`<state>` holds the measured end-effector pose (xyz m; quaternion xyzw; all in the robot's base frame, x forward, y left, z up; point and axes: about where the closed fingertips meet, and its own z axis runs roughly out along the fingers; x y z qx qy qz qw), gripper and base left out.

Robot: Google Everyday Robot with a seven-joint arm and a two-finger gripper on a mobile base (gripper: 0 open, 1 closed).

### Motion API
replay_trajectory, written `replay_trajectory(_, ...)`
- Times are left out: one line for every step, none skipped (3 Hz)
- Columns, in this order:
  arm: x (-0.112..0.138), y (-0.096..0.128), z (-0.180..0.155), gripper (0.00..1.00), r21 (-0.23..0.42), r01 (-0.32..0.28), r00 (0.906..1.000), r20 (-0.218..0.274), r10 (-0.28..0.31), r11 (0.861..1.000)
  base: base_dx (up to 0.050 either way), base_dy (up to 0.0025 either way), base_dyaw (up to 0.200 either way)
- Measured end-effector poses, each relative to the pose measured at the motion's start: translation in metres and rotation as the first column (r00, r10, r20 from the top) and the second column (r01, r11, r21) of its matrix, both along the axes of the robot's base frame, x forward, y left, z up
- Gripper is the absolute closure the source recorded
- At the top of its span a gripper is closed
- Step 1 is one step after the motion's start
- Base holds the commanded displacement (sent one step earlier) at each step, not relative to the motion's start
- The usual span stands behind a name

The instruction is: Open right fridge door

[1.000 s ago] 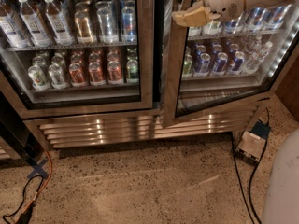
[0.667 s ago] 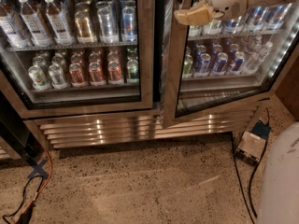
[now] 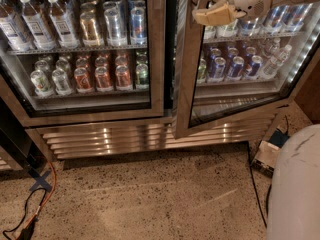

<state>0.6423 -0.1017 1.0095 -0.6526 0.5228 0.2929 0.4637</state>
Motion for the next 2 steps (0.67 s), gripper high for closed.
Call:
replay_trajectory(0.0022,-0.0062,0.0005,1.00,0.000,0.000,1.0000,0.000,0.000,1.000,0.000,0.00000,0.000)
replay_trajectory(0.0022,-0.0140,0.0036,1.00,0.000,0.000,1.0000,0.000,0.000,1.000,0.000,0.00000,0.000)
